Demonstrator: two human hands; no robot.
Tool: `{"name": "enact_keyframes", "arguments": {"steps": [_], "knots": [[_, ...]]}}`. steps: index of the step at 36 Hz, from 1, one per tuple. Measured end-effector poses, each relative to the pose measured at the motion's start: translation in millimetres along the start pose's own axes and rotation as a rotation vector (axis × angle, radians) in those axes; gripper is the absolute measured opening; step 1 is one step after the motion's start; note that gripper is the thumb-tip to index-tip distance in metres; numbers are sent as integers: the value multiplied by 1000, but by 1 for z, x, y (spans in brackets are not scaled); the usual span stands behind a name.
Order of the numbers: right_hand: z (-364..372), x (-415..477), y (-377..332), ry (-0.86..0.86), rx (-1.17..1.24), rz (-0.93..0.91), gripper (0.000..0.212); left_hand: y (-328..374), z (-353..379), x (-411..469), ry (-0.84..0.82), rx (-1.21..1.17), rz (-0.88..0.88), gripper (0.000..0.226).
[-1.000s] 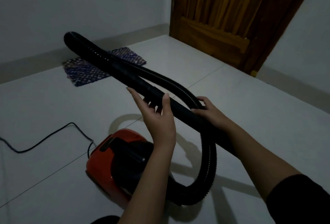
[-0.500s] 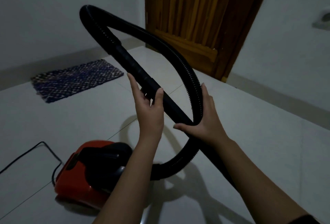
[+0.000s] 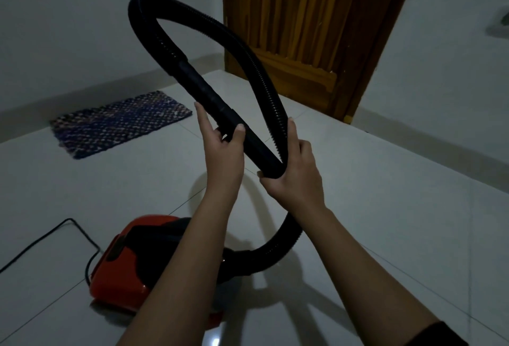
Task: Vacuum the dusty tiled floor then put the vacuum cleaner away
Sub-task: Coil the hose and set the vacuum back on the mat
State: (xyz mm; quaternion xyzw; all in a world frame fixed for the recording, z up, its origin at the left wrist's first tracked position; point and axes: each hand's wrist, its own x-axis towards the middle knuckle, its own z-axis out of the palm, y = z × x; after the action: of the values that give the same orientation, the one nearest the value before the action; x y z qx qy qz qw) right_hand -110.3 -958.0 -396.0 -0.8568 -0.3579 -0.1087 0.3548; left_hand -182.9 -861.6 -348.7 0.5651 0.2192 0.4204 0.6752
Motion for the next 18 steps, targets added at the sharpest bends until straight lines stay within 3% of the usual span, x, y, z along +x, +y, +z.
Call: {"name": "enact_keyframes", "arguments": {"steps": [5, 11, 14, 18], "knots": [[6, 6, -5, -43, 18, -19, 109, 2, -24, 2, -3, -16, -17, 60], [14, 15, -6, -90, 40, -15, 108, -26, -92, -2, 30, 451, 46, 32], [18, 19, -3, -99, 45, -15, 109, -48, -128, -10, -98, 758, 37, 27], [25, 24, 3, -103, 50, -10, 109, -66, -165, -22, -431, 1083, -106, 32]]}}
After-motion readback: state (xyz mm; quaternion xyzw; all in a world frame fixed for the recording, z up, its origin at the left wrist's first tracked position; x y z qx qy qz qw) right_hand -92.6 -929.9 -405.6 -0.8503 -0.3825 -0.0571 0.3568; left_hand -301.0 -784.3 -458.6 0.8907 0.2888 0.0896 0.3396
